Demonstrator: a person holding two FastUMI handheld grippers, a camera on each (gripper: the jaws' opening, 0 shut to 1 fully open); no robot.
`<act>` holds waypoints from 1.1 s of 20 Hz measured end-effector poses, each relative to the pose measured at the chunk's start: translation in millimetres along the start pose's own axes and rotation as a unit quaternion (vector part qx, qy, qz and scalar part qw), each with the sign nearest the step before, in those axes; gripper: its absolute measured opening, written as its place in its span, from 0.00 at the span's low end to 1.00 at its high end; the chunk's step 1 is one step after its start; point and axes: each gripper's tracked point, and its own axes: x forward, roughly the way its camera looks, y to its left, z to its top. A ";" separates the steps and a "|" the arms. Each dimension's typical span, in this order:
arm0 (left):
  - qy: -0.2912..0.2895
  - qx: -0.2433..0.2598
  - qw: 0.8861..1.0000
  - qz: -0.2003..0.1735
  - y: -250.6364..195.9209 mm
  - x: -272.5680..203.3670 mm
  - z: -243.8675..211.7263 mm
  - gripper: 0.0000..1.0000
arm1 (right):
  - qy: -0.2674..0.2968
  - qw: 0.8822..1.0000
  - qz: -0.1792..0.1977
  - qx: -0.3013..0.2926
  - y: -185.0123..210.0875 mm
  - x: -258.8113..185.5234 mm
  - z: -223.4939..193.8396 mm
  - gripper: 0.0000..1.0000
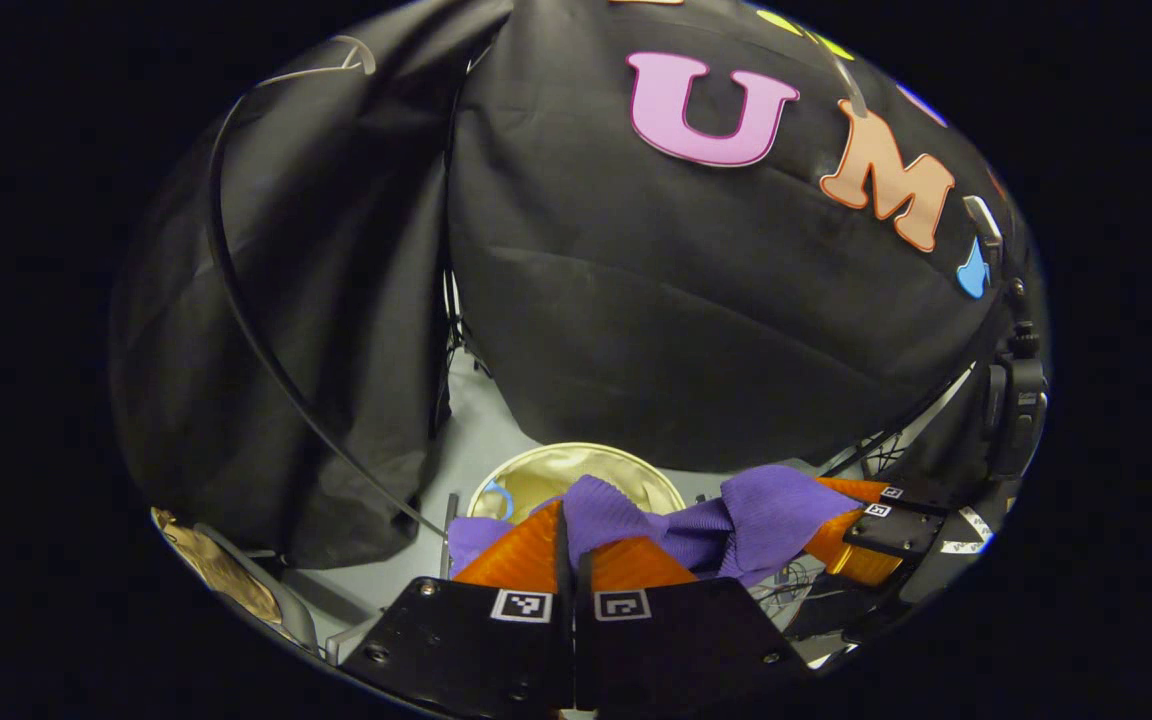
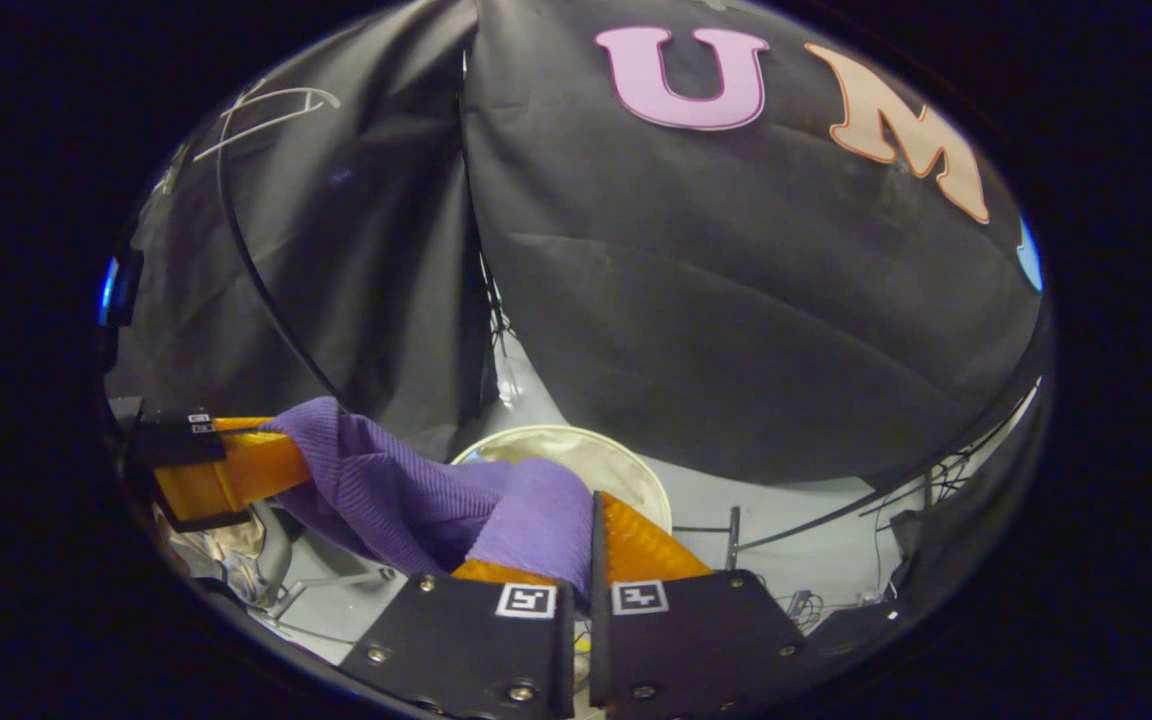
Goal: Grasp the clothes on the hanger with both hands and then place them into the laundry hamper below.
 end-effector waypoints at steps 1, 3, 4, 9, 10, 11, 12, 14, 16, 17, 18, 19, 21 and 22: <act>0.007 -0.001 1.000 -0.001 -1.4 2.7 -3.5 0.02 | 0.006 1.000 0.005 0.000 1.8 0.0 -2.9 0.07; 0.019 -0.006 1.000 -0.004 -3.1 5.3 -10.6 0.06 | 0.012 1.000 0.015 0.004 5.3 -5.5 -3.9 0.09; 0.027 -0.008 1.000 -0.004 -2.7 6.7 -16.5 0.09 | 0.012 1.000 0.019 0.006 8.2 -2.7 -4.1 0.09; 0.023 -0.012 1.000 -0.003 2.6 9.1 -21.6 0.22 | -0.001 1.000 0.021 0.011 8.2 -5.0 6.0 0.09; 0.022 -0.013 1.000 -0.003 2.8 9.1 -20.5 0.22 | -0.002 1.000 0.020 0.011 7.2 -4.6 6.0 0.09; 0.020 -0.014 1.000 -0.003 3.0 9.3 -19.1 0.22 | -0.002 1.000 0.019 0.011 6.4 -4.9 5.3 0.09; 0.019 -0.013 1.000 -0.003 4.1 8.2 -18.3 0.22 | -0.002 1.000 0.019 0.013 6.0 -5.7 5.2 0.09; 0.019 -0.011 1.000 -0.003 4.7 7.6 -16.7 0.22 | -0.002 1.000 0.018 0.016 6.5 -7.5 6.0 0.09; 0.017 -0.006 1.000 -0.001 6.5 6.3 -14.1 0.22 | -0.005 1.000 0.014 0.018 4.2 -10.5 6.3 0.09; 0.010 -0.001 1.000 -0.001 6.3 5.4 -12.1 0.22 | -0.010 1.000 0.011 0.018 2.0 -13.4 9.0 0.09; -0.001 0.003 1.000 -0.002 6.2 2.0 -6.4 0.22 | -0.020 1.000 0.009 0.019 0.9 -18.8 12.6 0.10; -0.013 0.008 1.000 -0.004 4.6 -6.2 0.8 0.22 | -0.032 0.999 0.006 0.020 -1.3 -25.1 19.5 0.10; -0.045 0.017 0.999 -0.011 -8.3 -26.8 24.6 0.22 | -0.060 0.998 -0.003 0.019 -7.1 -40.0 36.3 0.10; -0.069 0.021 0.997 -0.020 -15.9 -37.6 39.8 0.22 | -0.078 0.997 -0.009 0.021 -9.1 -48.1 46.8 0.10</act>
